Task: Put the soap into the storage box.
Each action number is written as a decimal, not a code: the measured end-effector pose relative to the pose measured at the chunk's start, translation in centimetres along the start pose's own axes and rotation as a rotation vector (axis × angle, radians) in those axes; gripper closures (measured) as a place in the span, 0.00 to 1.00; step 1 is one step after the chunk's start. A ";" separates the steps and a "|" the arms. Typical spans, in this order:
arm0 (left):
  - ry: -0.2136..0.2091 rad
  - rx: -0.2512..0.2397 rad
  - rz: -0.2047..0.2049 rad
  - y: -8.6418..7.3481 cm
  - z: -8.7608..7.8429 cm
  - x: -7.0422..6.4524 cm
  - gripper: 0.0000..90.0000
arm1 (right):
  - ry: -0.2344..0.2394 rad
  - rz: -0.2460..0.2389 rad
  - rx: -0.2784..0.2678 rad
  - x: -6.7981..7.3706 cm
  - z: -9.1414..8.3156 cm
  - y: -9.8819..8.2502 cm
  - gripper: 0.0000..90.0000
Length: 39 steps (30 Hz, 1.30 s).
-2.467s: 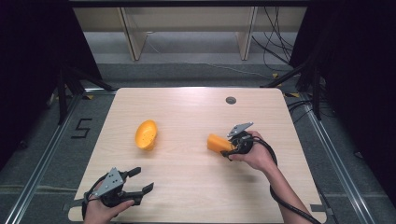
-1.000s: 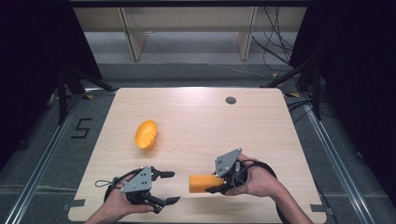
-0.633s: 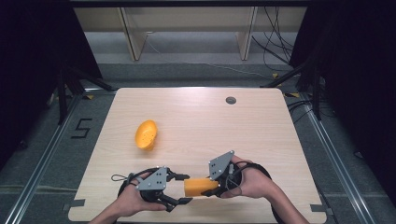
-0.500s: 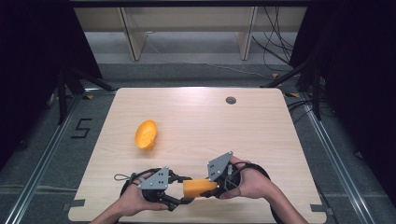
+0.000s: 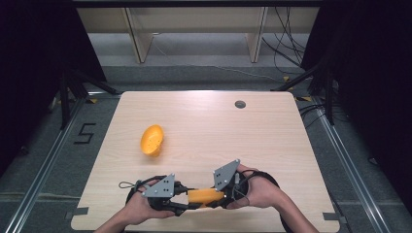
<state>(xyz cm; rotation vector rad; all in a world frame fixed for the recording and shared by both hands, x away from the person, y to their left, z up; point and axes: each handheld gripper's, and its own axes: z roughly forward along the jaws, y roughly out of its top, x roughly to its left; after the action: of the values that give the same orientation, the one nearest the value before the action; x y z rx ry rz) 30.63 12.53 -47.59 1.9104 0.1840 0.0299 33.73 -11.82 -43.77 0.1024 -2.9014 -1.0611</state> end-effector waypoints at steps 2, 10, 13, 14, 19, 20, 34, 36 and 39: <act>-0.005 -0.002 -0.015 0.1 -0.2 -0.1 0.67 | 0.010 0.024 -0.005 0.3 0.0 0.1 0.68; 0.093 0.021 -0.035 -0.4 -1.1 -1.1 0.67 | -0.017 0.105 -0.069 -0.2 -1.9 -0.9 0.43; 0.150 0.009 -0.057 -0.5 -2.1 -1.1 0.67 | -0.088 0.141 -0.111 -0.4 -4.1 -2.0 0.40; 0.176 -0.002 -0.071 -0.5 -2.3 -1.1 0.67 | -0.118 0.155 -0.131 -0.5 -4.8 -2.5 0.40; 0.347 -0.031 -0.109 -0.6 -3.7 -1.1 0.67 | -0.296 0.284 -0.220 -0.5 -7.0 -5.7 0.42; 0.382 -0.036 -0.116 -0.7 -4.0 -1.2 0.67 | -0.341 0.314 -0.228 -0.4 -7.1 -6.4 0.44; 0.612 -0.111 -0.166 -0.9 -6.1 -0.8 0.67 | -0.647 0.565 -0.279 0.5 -6.8 -10.1 0.50; 0.615 -0.121 -0.175 -1.0 -6.1 -0.8 0.67 | -0.676 0.558 -0.279 0.5 -6.9 -10.3 0.50; 0.604 -0.120 -0.194 -0.9 -6.5 -0.6 0.67 | -0.678 0.601 -0.277 0.6 -6.9 -10.5 0.50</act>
<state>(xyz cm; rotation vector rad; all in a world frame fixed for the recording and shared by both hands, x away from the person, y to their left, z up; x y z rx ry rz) 29.24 18.80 -46.22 1.7088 0.7548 0.4784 34.08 -24.33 -45.23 -1.2730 -2.8750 -1.5453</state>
